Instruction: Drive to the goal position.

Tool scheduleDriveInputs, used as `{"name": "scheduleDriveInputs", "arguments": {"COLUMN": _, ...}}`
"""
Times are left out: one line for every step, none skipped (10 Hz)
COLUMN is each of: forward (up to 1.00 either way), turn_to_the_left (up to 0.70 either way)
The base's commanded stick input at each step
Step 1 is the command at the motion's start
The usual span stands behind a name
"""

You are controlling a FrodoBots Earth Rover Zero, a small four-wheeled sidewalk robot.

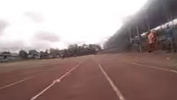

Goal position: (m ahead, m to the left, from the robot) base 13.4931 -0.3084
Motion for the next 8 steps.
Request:
{"name": "scheduleDriveInputs", "arguments": {"forward": 0.85, "turn_to_the_left": 0.00}}
{"name": "scheduleDriveInputs", "arguments": {"forward": 0.85, "turn_to_the_left": 0.00}}
{"name": "scheduleDriveInputs", "arguments": {"forward": 0.85, "turn_to_the_left": 0.00}}
{"name": "scheduleDriveInputs", "arguments": {"forward": 0.85, "turn_to_the_left": 0.00}}
{"name": "scheduleDriveInputs", "arguments": {"forward": 0.85, "turn_to_the_left": 0.00}}
{"name": "scheduleDriveInputs", "arguments": {"forward": 0.85, "turn_to_the_left": 0.00}}
{"name": "scheduleDriveInputs", "arguments": {"forward": 0.85, "turn_to_the_left": 0.00}}
{"name": "scheduleDriveInputs", "arguments": {"forward": 0.85, "turn_to_the_left": 0.00}}
